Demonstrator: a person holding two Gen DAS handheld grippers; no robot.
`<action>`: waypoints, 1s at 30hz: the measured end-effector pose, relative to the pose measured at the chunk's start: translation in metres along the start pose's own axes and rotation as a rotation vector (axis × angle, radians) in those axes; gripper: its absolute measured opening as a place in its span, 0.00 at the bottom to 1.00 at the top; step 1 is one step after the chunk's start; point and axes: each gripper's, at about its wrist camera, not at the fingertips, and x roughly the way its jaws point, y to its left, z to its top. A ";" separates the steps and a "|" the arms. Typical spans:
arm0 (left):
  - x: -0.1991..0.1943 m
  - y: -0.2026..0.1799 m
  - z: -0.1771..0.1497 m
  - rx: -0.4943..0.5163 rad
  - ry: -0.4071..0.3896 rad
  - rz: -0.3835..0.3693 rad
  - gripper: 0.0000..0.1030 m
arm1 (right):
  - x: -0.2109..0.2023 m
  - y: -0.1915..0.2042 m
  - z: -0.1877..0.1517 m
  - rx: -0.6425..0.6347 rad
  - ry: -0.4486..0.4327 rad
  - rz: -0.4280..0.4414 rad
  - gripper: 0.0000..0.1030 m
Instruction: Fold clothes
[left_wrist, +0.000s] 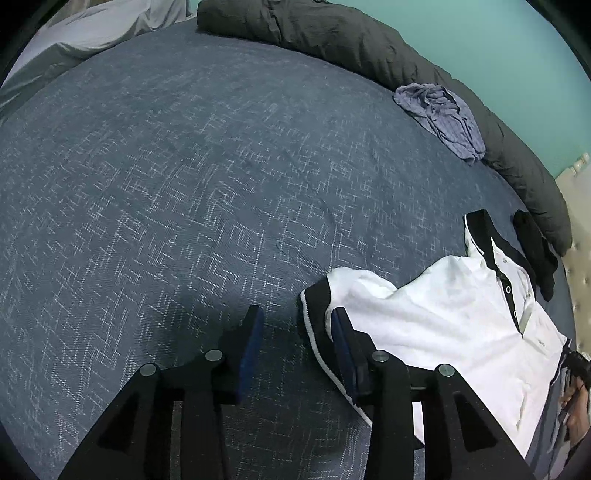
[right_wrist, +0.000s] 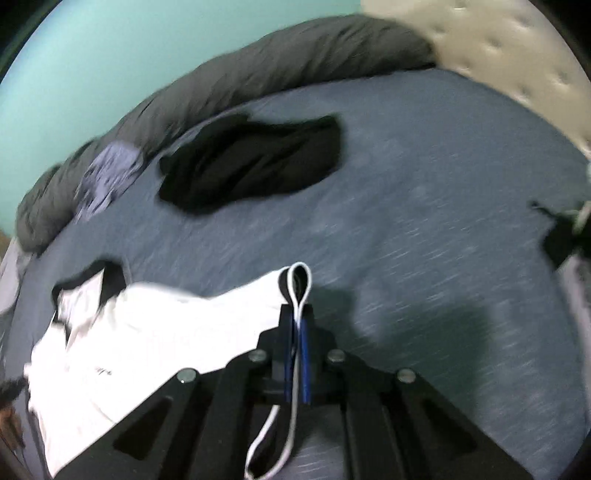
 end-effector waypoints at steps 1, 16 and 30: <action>0.001 0.000 -0.001 0.000 0.001 -0.001 0.40 | -0.004 -0.008 0.004 0.015 -0.015 -0.014 0.03; -0.009 0.005 -0.003 -0.001 -0.009 -0.053 0.51 | 0.012 -0.025 -0.016 0.071 0.017 -0.112 0.25; 0.010 -0.019 -0.021 -0.012 0.038 -0.139 0.19 | -0.027 -0.018 -0.077 0.130 0.058 0.145 0.40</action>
